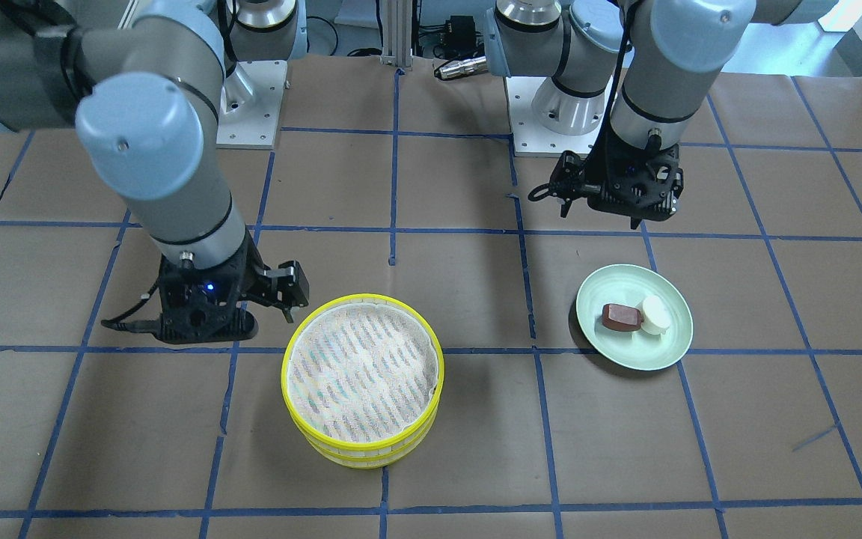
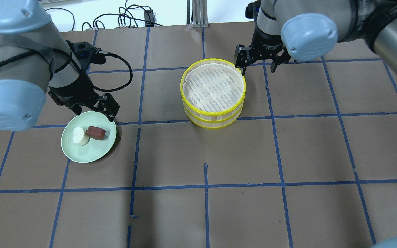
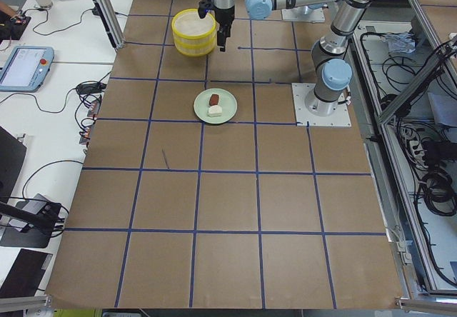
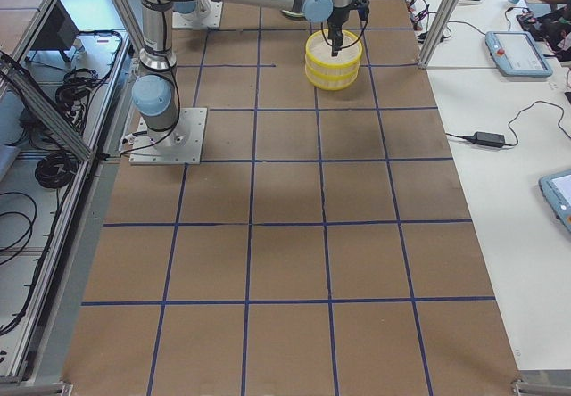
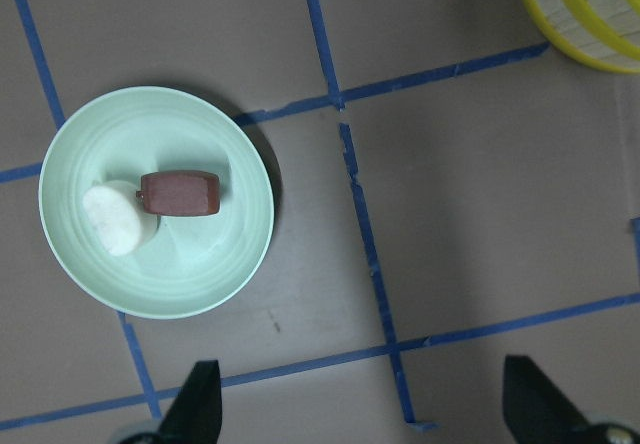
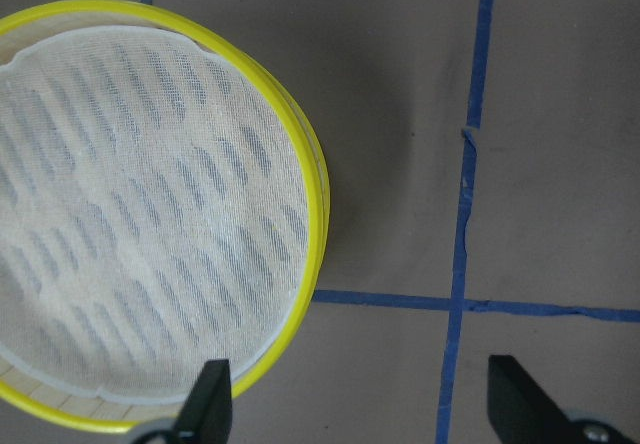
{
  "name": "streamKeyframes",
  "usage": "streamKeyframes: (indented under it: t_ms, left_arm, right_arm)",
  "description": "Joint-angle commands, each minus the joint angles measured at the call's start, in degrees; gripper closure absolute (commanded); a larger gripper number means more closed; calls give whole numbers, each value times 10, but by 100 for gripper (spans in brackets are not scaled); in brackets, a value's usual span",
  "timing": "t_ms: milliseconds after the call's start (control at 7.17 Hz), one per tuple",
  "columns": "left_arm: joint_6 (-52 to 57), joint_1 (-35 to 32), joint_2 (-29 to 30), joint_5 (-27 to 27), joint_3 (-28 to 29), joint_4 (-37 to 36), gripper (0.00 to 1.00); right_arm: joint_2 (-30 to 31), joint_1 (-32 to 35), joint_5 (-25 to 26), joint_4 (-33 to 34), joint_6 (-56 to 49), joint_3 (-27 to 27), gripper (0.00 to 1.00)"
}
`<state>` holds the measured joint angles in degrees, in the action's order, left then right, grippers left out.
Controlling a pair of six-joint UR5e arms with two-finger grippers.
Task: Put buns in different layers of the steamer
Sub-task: 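Lower the left gripper onto the white bun while the right grasps the steamer rim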
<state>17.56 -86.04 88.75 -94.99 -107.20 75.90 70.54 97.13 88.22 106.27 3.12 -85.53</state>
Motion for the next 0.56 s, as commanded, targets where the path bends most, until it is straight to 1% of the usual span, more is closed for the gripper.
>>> streamKeyframes:
  t_ms: [0, 140, 279, 419]
  left_arm:
    - [62, 64, 88, -23, -49, -111, 0]
    - [65, 66, 131, -26, -49, -149, 0]
    - [68, 72, 137, -53, -51, -157, 0]
    - [70, 76, 138, -84, -53, -157, 0]
  right_arm:
    - [-50, 3, -2, 34, 21, -3, 8]
    - [-65, 5, -2, 59, 26, -5, 9]
    - [-73, 5, -2, 63, 26, -16, 25]
    - [-71, 5, -2, 62, 31, -27, 50]
